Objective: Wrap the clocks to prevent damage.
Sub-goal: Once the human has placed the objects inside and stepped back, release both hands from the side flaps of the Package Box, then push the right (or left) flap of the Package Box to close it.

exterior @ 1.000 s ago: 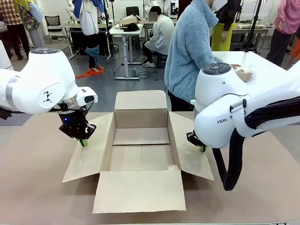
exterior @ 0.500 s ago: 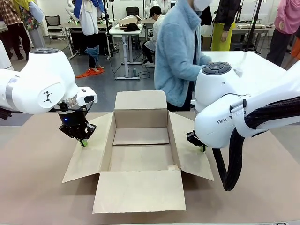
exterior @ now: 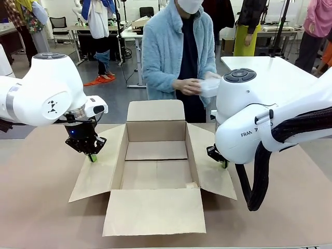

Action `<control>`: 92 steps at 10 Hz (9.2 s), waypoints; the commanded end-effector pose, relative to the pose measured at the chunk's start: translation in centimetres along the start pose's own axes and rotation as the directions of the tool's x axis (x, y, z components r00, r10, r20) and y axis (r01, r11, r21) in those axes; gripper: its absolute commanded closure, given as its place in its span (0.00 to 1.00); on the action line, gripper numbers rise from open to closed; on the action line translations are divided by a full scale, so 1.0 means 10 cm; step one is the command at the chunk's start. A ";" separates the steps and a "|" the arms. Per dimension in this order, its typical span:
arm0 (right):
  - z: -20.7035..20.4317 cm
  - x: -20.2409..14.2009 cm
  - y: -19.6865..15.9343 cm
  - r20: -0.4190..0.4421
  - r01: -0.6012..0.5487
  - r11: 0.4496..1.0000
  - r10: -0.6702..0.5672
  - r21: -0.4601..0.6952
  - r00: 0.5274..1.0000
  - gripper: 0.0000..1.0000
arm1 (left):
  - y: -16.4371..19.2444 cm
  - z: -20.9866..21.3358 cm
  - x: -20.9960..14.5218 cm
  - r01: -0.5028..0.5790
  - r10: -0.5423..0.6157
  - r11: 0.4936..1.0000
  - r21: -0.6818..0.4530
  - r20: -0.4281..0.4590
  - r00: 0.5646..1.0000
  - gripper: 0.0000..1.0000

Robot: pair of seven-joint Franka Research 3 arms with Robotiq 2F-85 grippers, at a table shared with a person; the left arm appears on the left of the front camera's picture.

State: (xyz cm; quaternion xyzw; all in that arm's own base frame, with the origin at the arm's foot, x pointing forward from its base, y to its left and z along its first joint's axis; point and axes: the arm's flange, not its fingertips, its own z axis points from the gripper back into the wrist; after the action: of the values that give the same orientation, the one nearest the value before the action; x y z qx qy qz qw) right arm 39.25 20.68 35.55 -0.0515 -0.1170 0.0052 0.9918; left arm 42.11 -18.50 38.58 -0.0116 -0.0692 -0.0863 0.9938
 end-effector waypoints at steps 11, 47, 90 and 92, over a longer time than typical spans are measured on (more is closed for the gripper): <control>-0.03 -0.01 0.01 -0.008 -0.003 1.000 0.003 -0.004 1.000 0.99 | 0.02 0.00 0.00 0.005 -0.005 1.000 0.009 0.002 1.000 0.99; 1.52 -0.17 -1.83 0.553 -0.885 0.384 0.691 0.265 0.466 0.99 | 1.97 1.69 -0.14 0.937 -0.895 0.133 -0.324 0.368 0.254 0.99; 0.79 0.12 -2.67 0.778 -0.951 -0.145 0.615 0.273 0.129 0.99 | 2.60 1.17 -0.49 0.932 -0.652 0.243 -0.269 0.666 0.362 0.99; 0.79 0.12 -2.67 0.778 -0.951 -0.145 0.615 0.273 0.129 0.99 | 2.60 1.17 -0.49 0.932 -0.652 0.243 -0.269 0.666 0.362 0.99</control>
State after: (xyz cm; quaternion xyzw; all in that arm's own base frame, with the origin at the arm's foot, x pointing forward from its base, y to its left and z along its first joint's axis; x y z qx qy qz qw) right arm 38.65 -4.89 46.17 0.3121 -0.2350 0.6807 0.6197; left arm 40.35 8.20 49.11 -0.3128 -0.2427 -0.6057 0.6902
